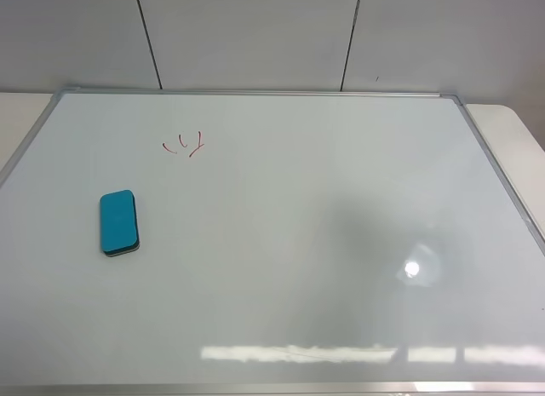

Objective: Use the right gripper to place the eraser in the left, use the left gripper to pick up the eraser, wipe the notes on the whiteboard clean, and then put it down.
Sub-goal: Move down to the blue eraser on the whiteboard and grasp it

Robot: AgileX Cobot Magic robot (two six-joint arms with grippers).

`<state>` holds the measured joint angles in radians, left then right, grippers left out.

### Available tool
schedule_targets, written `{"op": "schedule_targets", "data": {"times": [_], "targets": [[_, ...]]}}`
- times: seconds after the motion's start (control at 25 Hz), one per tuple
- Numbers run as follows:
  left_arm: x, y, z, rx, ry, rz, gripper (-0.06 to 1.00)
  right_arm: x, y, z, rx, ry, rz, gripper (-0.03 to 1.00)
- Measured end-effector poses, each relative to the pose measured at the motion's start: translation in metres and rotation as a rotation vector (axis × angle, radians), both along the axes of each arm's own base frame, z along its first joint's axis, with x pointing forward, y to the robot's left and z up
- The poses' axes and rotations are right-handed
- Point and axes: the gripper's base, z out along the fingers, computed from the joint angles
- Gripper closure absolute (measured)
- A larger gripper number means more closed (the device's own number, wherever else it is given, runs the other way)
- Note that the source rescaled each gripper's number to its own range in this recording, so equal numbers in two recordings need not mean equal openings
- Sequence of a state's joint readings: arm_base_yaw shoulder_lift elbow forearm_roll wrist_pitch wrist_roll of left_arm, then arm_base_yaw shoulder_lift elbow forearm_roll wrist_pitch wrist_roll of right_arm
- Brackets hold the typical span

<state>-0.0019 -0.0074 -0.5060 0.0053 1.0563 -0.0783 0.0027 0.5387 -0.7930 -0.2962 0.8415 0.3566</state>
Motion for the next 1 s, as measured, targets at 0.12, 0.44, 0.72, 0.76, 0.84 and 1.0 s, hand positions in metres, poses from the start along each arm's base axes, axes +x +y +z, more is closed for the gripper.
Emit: {"op": "schedule_targets", "data": {"times": [0.12, 0.44, 0.72, 0.76, 0.84, 1.0], "targets": [[0.000, 0.000, 0.000, 0.000, 0.000, 0.000, -0.06, -0.024, -0.003, 0.000, -0.006, -0.005, -0.029, -0.03], [0.000, 0.000, 0.000, 0.000, 0.000, 0.000, -0.06, -0.087, -0.005, -0.002, -0.054, -0.131, -0.035, -0.03], [0.000, 0.000, 0.000, 0.000, 0.000, 0.000, -0.06, -0.113, 0.004, -0.042, -0.123, -0.172, 0.106, -0.03], [0.000, 0.000, 0.000, 0.000, 0.000, 0.000, -0.06, -0.109, 0.007, -0.049, -0.119, -0.137, 0.132, -0.03], [0.000, 0.000, 0.000, 0.000, 0.000, 0.000, -0.06, -0.102, 0.011, -0.064, -0.107, -0.073, 0.182, -0.03], [0.000, 0.000, 0.000, 0.000, 0.000, 0.000, -0.06, -0.092, 0.016, -0.083, -0.074, -0.001, 0.241, -0.03]]}}
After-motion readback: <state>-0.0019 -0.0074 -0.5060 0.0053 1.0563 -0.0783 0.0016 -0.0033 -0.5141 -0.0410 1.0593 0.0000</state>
